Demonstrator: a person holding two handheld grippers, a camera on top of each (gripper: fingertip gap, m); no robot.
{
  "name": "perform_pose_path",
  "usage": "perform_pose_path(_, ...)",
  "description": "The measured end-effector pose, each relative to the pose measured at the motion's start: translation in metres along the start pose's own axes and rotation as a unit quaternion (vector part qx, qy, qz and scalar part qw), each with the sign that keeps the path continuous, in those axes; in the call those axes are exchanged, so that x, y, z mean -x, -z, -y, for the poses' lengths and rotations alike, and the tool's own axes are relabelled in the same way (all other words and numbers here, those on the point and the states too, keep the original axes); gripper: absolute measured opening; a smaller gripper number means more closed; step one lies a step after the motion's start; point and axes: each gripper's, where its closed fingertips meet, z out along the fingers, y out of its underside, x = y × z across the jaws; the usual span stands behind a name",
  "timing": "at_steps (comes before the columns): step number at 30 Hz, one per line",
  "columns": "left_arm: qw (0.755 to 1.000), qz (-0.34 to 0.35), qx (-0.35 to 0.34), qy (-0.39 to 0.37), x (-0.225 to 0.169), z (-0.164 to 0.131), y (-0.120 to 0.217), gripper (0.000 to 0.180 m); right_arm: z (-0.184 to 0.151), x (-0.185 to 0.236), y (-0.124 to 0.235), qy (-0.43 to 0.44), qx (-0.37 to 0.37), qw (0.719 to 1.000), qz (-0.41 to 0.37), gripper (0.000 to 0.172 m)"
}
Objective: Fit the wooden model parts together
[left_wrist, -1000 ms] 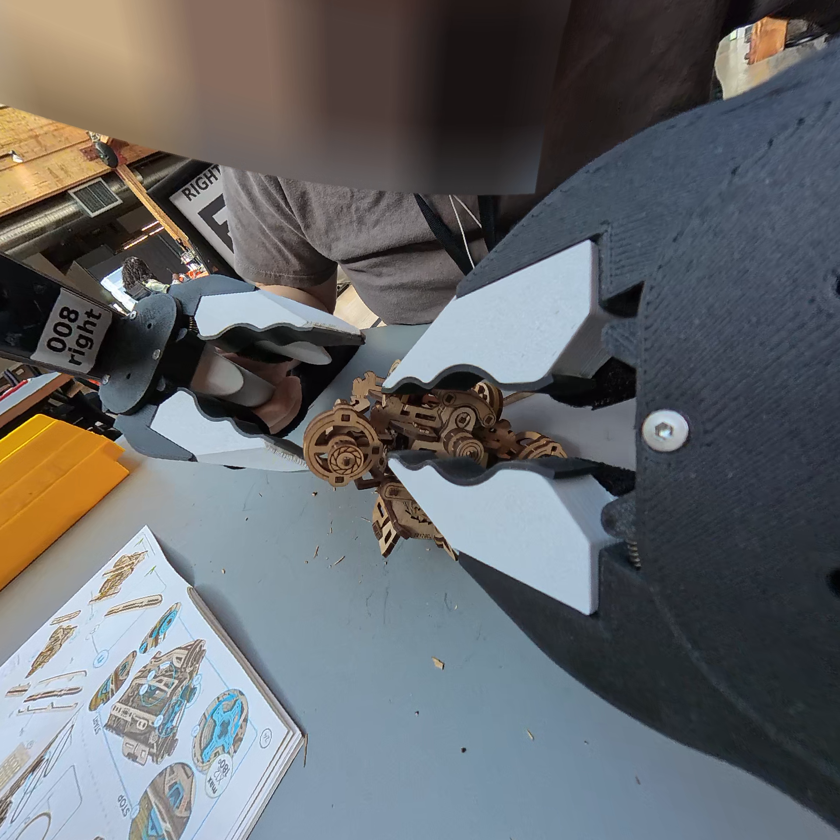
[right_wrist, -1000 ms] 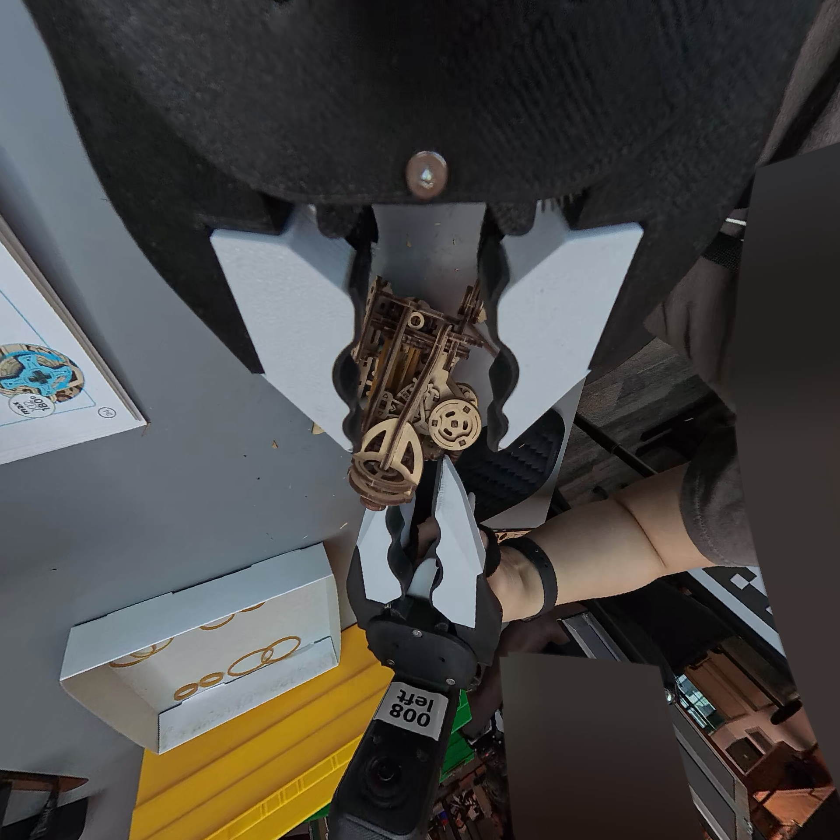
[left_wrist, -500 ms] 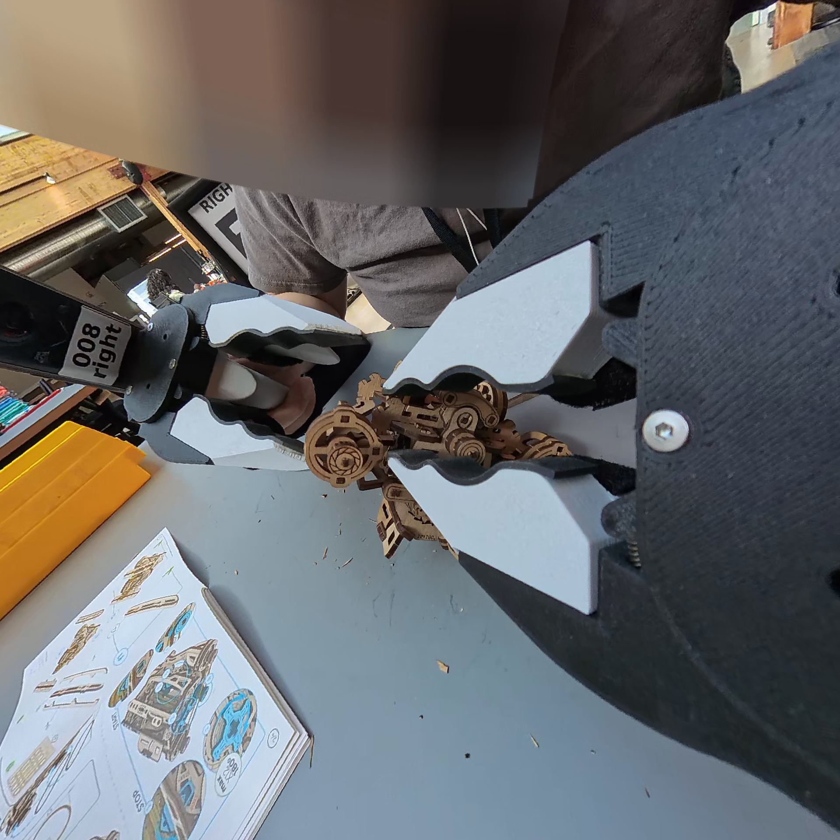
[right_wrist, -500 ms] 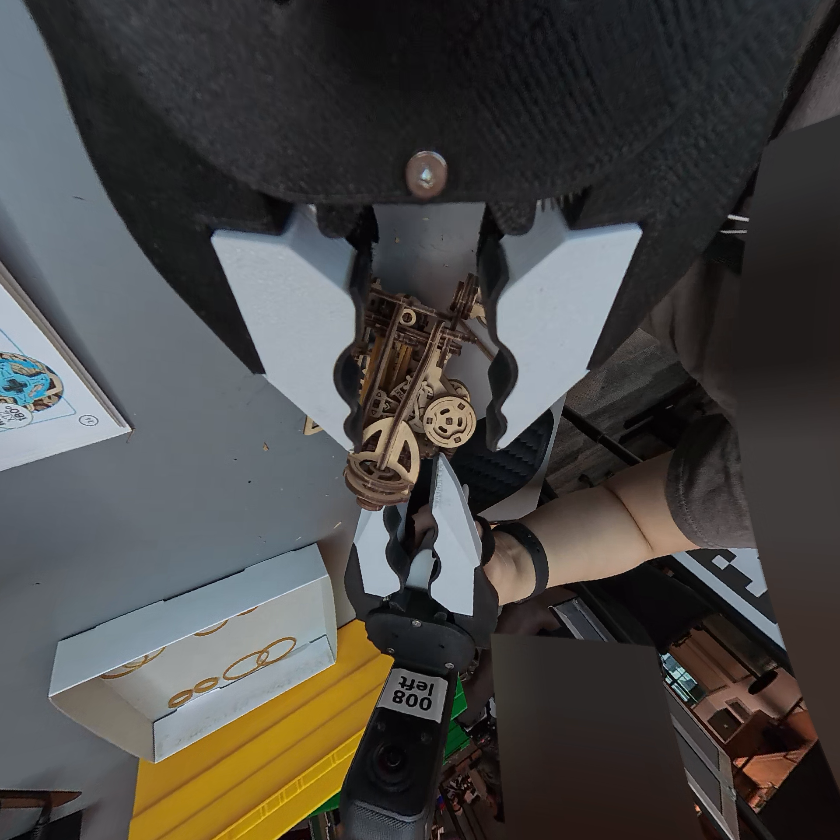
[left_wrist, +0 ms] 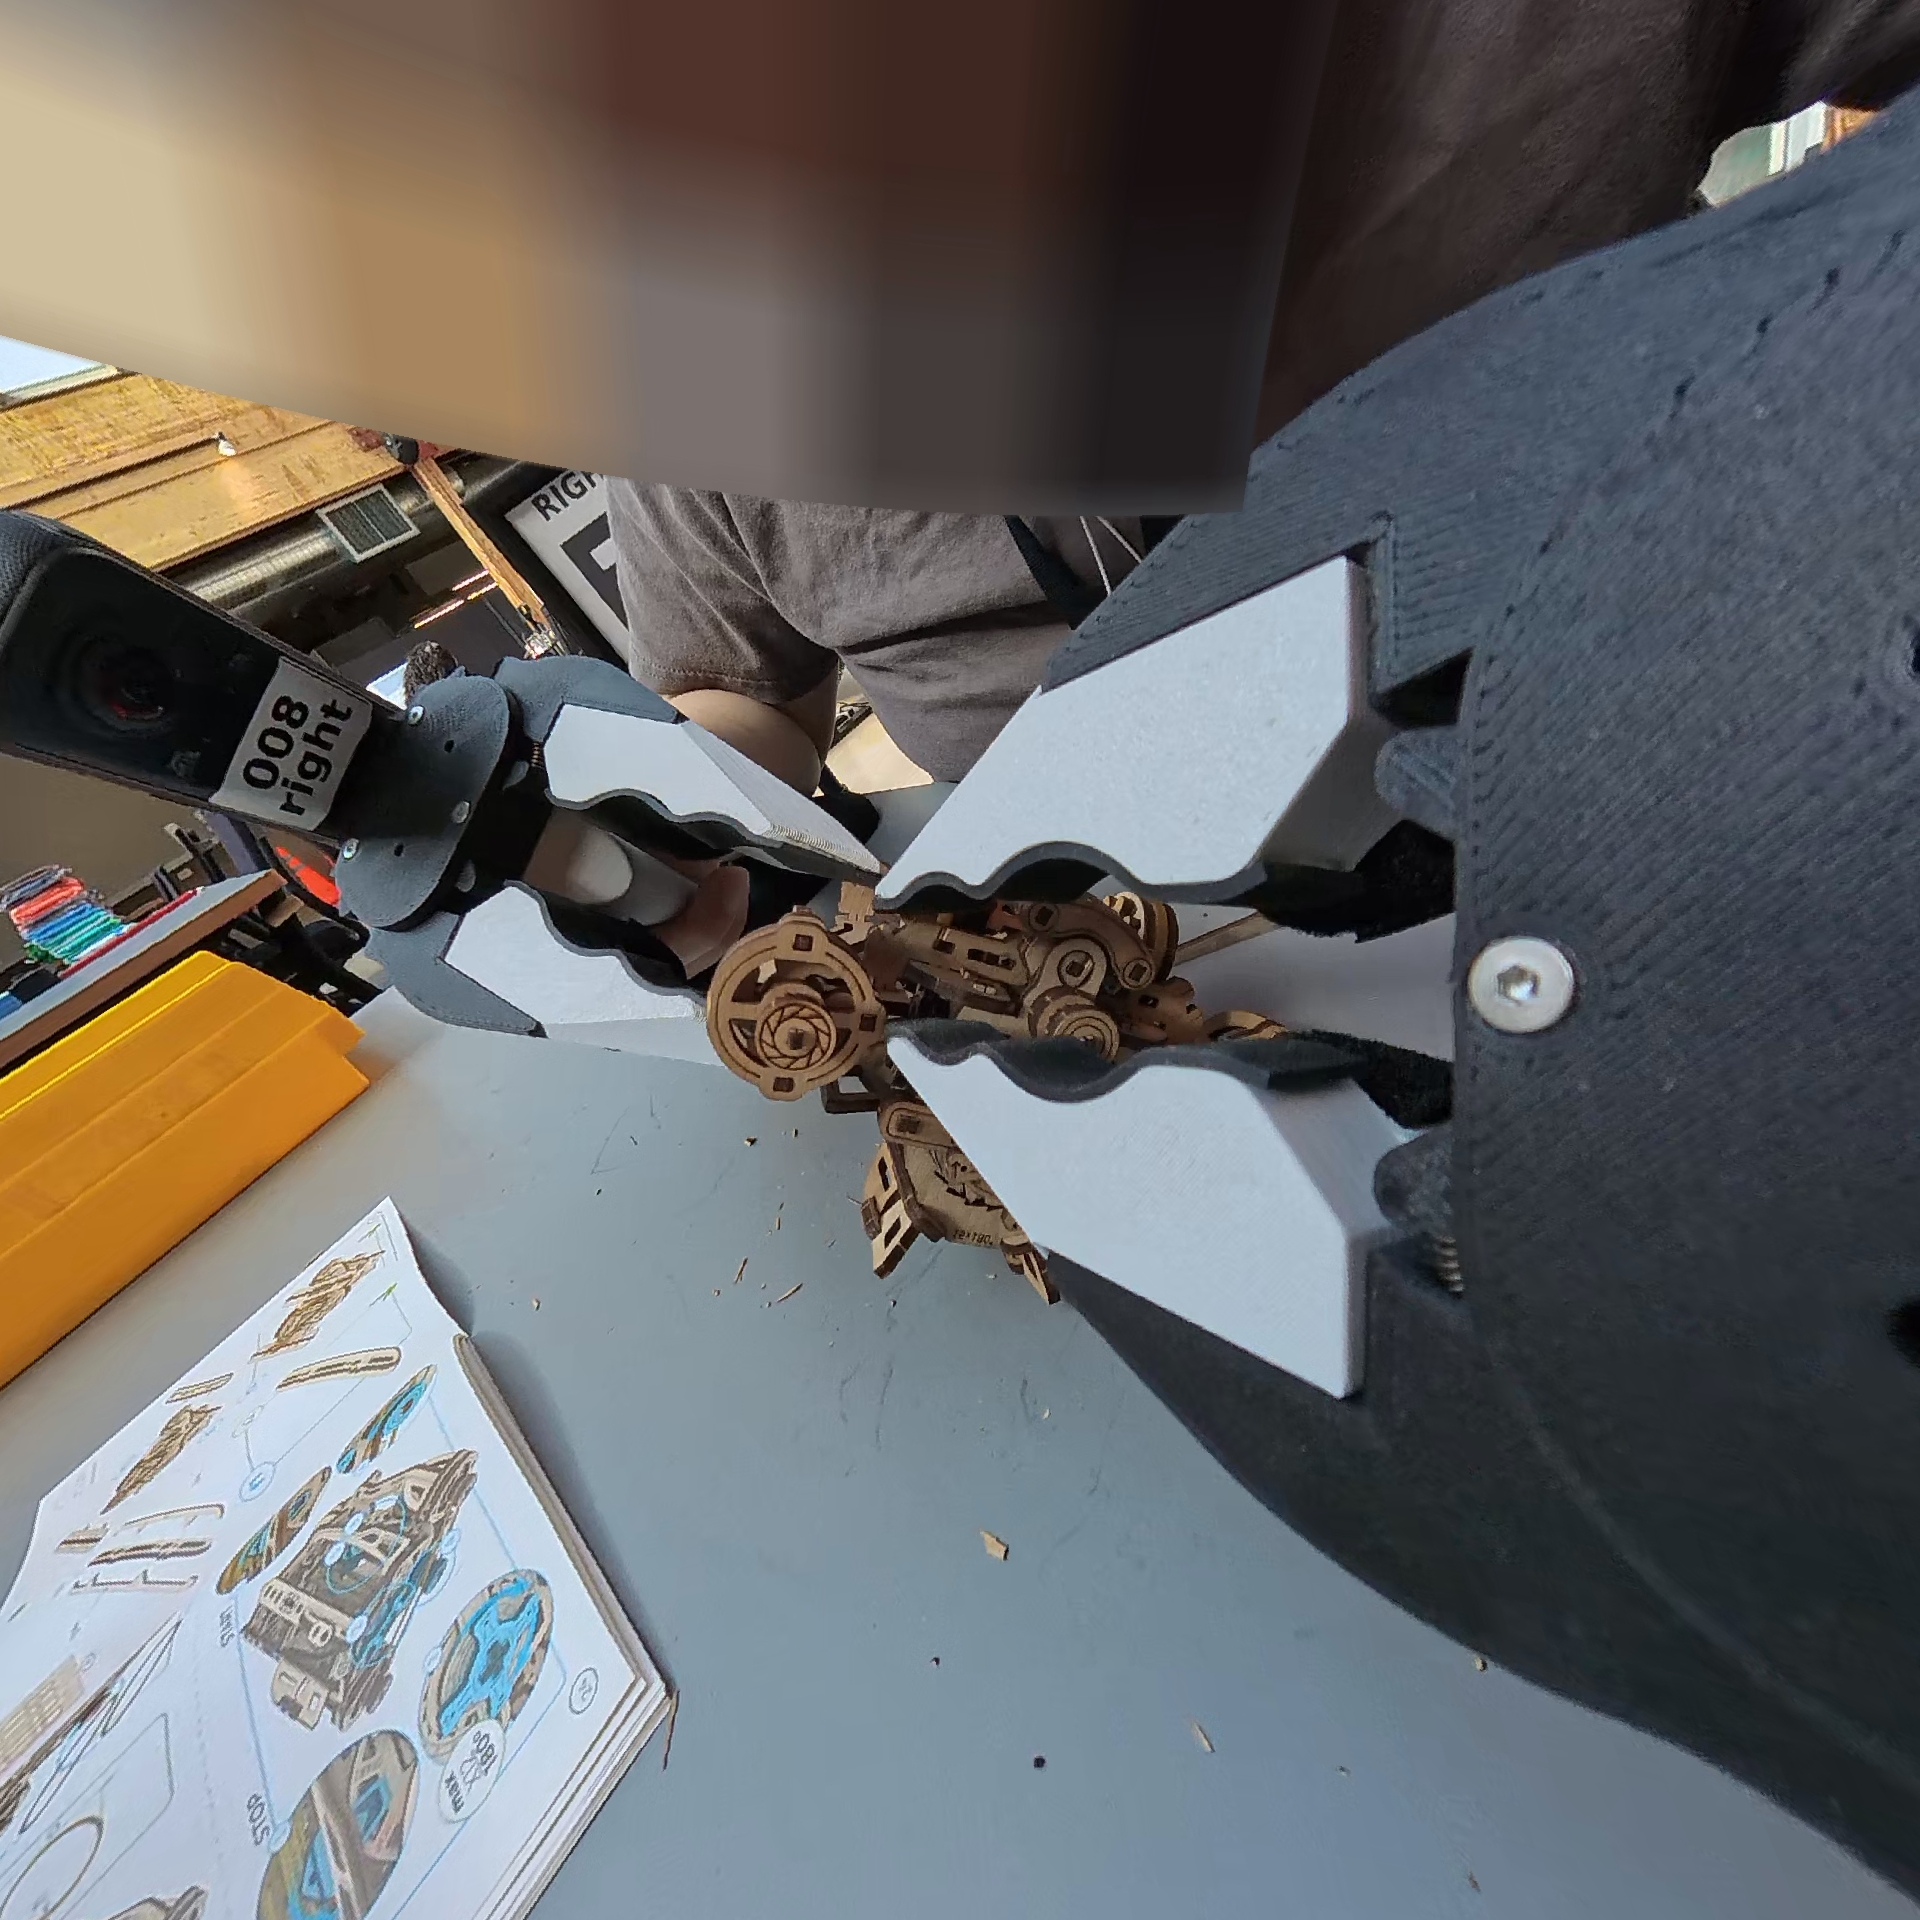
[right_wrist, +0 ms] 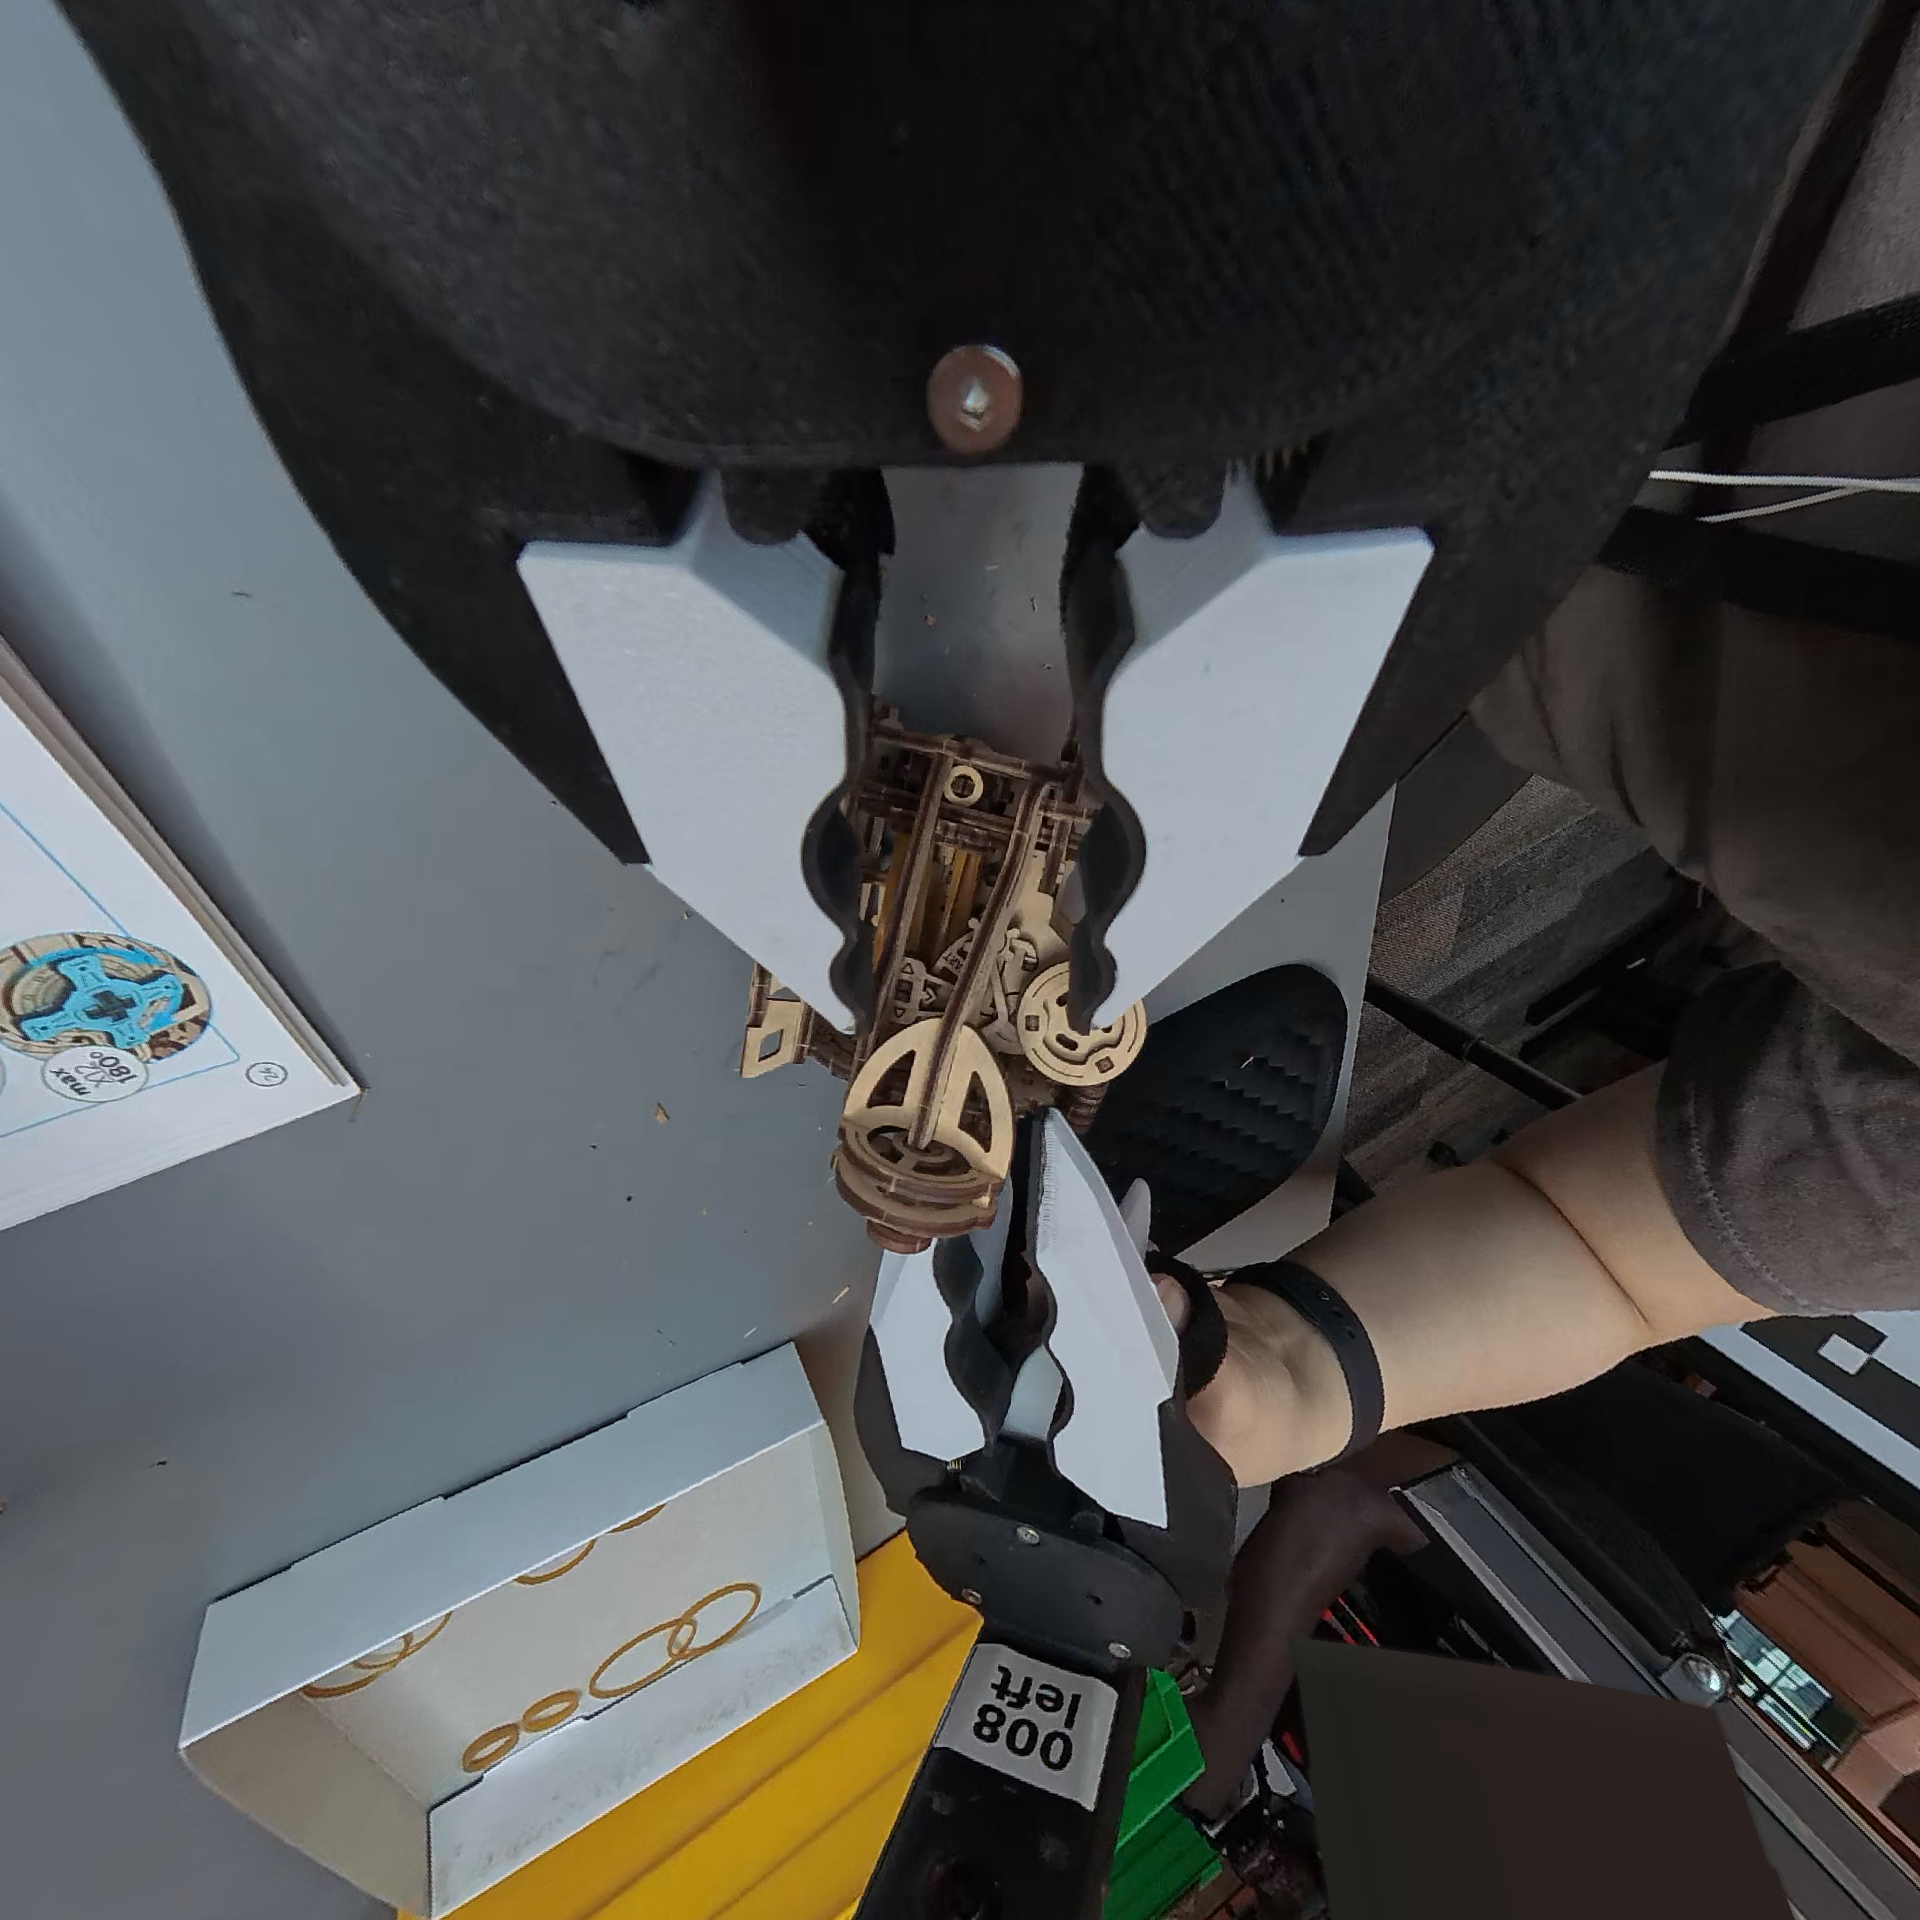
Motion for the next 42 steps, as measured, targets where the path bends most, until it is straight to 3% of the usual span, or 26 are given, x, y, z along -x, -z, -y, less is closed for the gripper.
perform_pose_path(17,1.000,0.012,-0.010,0.016,0.001,0.001,-0.002,0.015,0.001,-0.003,0.000,-0.013,-0.014,1.000,-0.001,0.021)
perform_pose_path(33,1.000,0.009,-0.011,0.015,0.000,-0.001,-0.001,0.014,0.001,-0.003,-0.002,-0.023,-0.021,0.999,-0.008,0.020)
perform_pose_path(38,1.000,0.018,-0.008,-0.005,-0.002,-0.001,-0.001,0.015,0.006,0.003,0.002,-0.108,-0.028,0.991,0.069,0.025)
perform_pose_path(42,1.000,0.020,-0.007,-0.010,-0.004,-0.001,-0.001,0.015,0.011,0.003,0.007,-0.209,-0.033,0.965,0.155,0.027)
